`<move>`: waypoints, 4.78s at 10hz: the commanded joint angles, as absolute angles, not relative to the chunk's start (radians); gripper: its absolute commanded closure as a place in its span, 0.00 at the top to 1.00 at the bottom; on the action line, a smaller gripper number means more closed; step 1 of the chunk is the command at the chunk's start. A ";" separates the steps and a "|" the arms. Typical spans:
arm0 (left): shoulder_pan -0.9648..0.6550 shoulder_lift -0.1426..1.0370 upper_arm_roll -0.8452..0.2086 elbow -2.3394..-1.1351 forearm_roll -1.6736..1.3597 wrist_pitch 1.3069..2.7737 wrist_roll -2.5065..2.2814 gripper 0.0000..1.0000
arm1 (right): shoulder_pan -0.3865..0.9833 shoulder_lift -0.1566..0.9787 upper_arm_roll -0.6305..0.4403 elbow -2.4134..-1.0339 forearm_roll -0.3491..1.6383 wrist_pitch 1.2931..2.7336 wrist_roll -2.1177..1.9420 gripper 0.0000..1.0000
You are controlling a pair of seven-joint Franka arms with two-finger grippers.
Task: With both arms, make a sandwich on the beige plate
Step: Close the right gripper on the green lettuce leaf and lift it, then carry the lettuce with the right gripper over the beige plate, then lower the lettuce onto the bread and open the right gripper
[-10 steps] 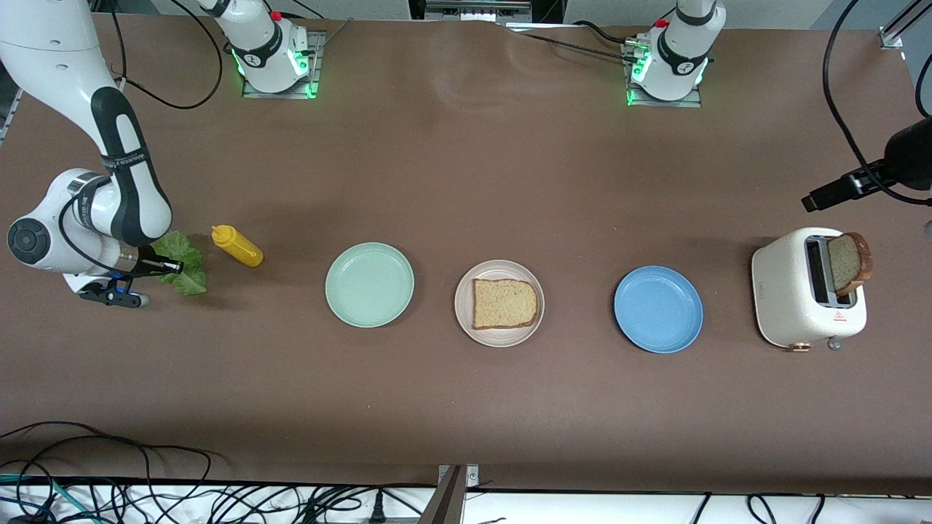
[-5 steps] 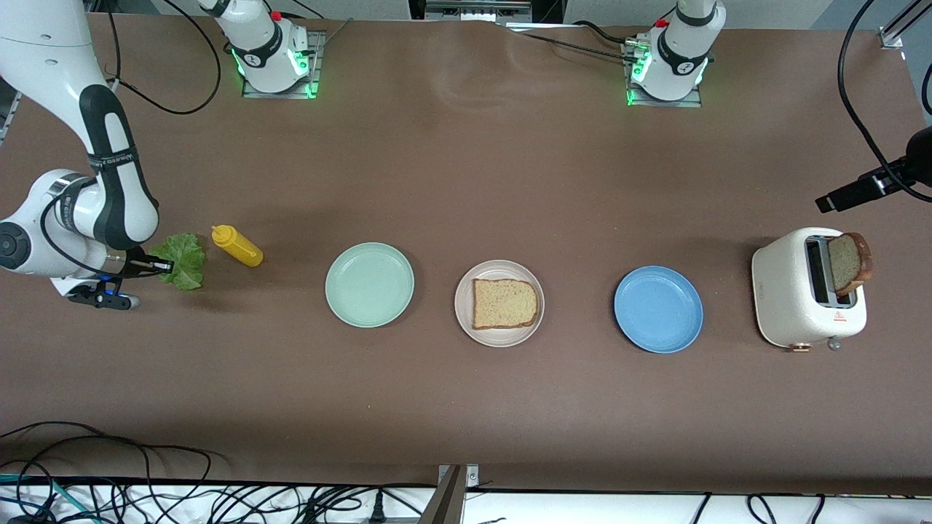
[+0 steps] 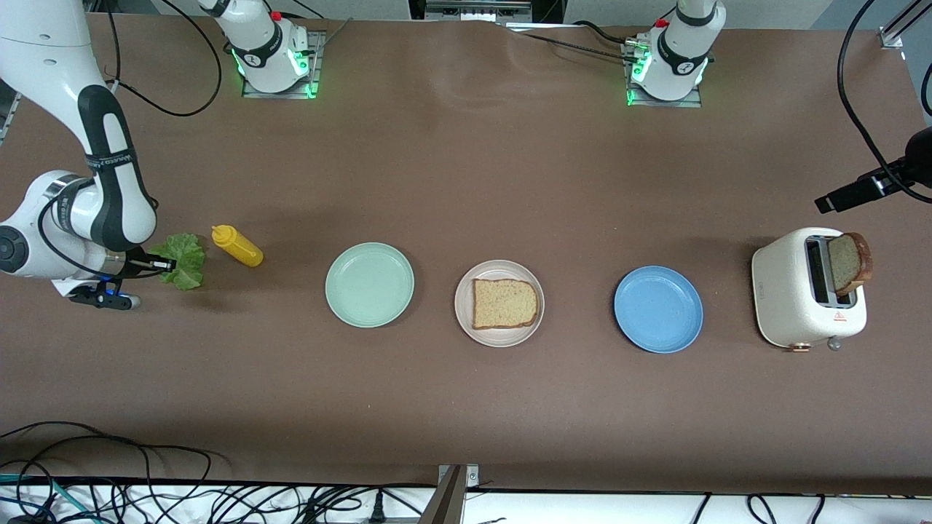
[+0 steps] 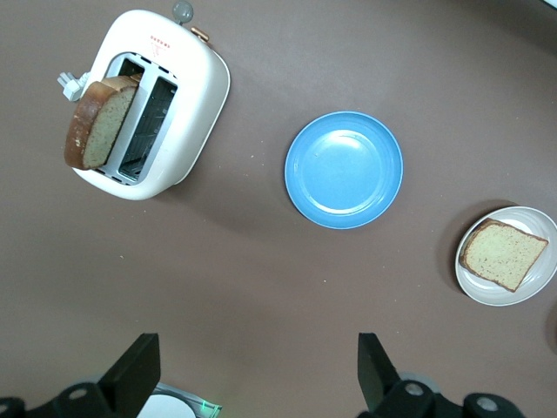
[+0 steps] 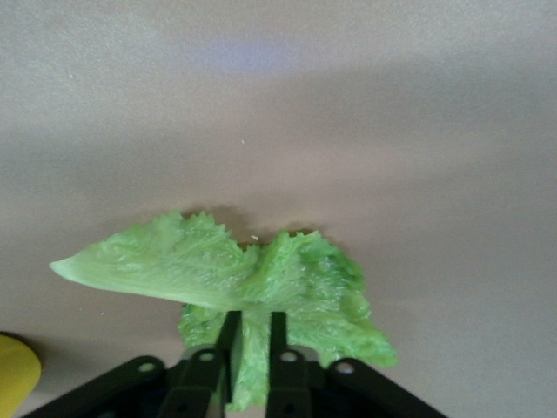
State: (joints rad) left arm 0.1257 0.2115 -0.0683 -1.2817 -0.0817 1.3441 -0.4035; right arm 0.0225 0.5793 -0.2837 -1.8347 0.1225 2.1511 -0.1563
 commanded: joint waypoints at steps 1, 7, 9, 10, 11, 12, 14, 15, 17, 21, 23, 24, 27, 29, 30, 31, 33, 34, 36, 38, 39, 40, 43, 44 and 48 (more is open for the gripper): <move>0.126 0.216 -0.069 -1.273 -0.101 1.342 -0.400 1.00 | 0.014 0.591 -0.279 -1.819 0.133 2.148 -0.160 0.76; 0.126 0.216 -0.069 -1.273 -0.103 1.342 -0.400 1.00 | 0.006 0.640 -0.279 -1.822 0.146 2.187 -0.170 0.71; 0.127 0.216 -0.069 -1.273 -0.103 1.342 -0.400 1.00 | 0.006 0.643 -0.279 -1.822 0.146 2.187 -0.173 0.31; 0.127 0.216 -0.068 -1.273 -0.103 1.342 -0.402 1.00 | 0.005 0.644 -0.279 -1.822 0.146 2.187 -0.178 0.14; 0.127 0.216 -0.067 -1.273 -0.103 1.342 -0.402 1.00 | 0.002 0.643 -0.279 -1.822 0.146 2.187 -0.190 0.02; 0.126 0.216 -0.067 -1.273 -0.104 1.342 -0.402 1.00 | -0.002 0.643 -0.279 -1.822 0.146 2.187 -0.190 0.00; 0.126 0.216 -0.068 -1.273 -0.104 1.342 -0.402 1.00 | -0.002 0.643 -0.279 -1.821 0.144 2.186 -0.190 0.00; 0.126 0.216 -0.067 -1.273 -0.104 1.342 -0.402 1.00 | 0.002 0.641 -0.279 -1.818 0.144 2.178 -0.192 0.00; 0.126 0.216 -0.069 -1.273 -0.104 1.342 -0.402 1.00 | 0.006 0.618 -0.281 -1.803 0.137 2.157 -0.195 0.00; 0.127 0.218 -0.067 -1.273 -0.104 1.342 -0.402 1.00 | 0.006 0.609 -0.284 -1.640 0.108 1.891 -0.192 0.00; 0.129 0.218 -0.067 -1.273 -0.104 1.342 -0.402 1.00 | 0.009 0.598 -0.287 -1.512 0.098 1.679 -0.192 0.00; 0.129 0.218 -0.067 -1.273 -0.104 1.342 -0.402 1.00 | 0.014 0.592 -0.284 -1.440 0.065 1.583 -0.193 0.00; 0.130 0.218 -0.067 -1.273 -0.104 1.342 -0.402 1.00 | 0.085 0.525 -0.278 -1.294 0.058 1.354 -0.239 0.00; 0.130 0.218 -0.067 -1.273 -0.104 1.342 -0.402 1.00 | 0.223 0.509 -0.278 -1.162 0.058 1.258 -0.226 0.00; 0.129 0.218 -0.067 -1.273 -0.104 1.342 -0.402 1.00 | 0.297 0.509 -0.279 -1.120 0.070 1.253 -0.224 0.00; 0.129 0.218 -0.067 -1.273 -0.106 1.342 -0.402 1.00 | 0.354 0.511 -0.279 -1.108 0.122 1.264 -0.218 0.00; 0.130 0.218 -0.067 -1.273 -0.106 1.342 -0.402 1.00 | 0.438 0.514 -0.278 -1.106 0.315 1.401 -0.213 0.00; 0.130 0.218 -0.067 -1.273 -0.106 1.342 -0.402 1.00 | 0.492 0.531 -0.278 -1.108 0.349 1.493 -0.216 0.00; 0.129 0.218 -0.067 -1.273 -0.106 1.342 -0.402 1.00 | 0.621 0.577 -0.278 -1.108 0.350 1.654 -0.218 0.00; 0.132 0.218 -0.067 -1.273 -0.107 1.342 -0.402 1.00 | 0.757 0.656 -0.279 -1.108 0.325 1.852 -0.218 0.00; 0.132 0.216 -0.067 -1.273 -0.112 1.342 -0.402 1.00 | 0.819 0.707 -0.279 -1.108 0.284 1.978 -0.219 0.00; 0.133 0.218 -0.067 -1.273 -0.112 1.342 -0.402 1.00 | 0.875 0.756 -0.279 -1.108 0.256 2.087 -0.216 0.00; 0.141 0.218 -0.067 -1.273 -0.112 1.342 -0.402 1.00 | 0.923 0.874 -0.282 -1.108 0.102 2.316 -0.224 0.00; 0.146 0.218 -0.067 -1.273 -0.113 1.342 -0.402 1.00 | 0.923 0.912 -0.282 -1.108 0.088 2.379 -0.221 0.00; 0.152 0.218 -0.067 -1.273 -0.124 1.342 -0.402 1.00 | 0.926 0.985 -0.281 -1.108 0.089 2.468 -0.194 0.00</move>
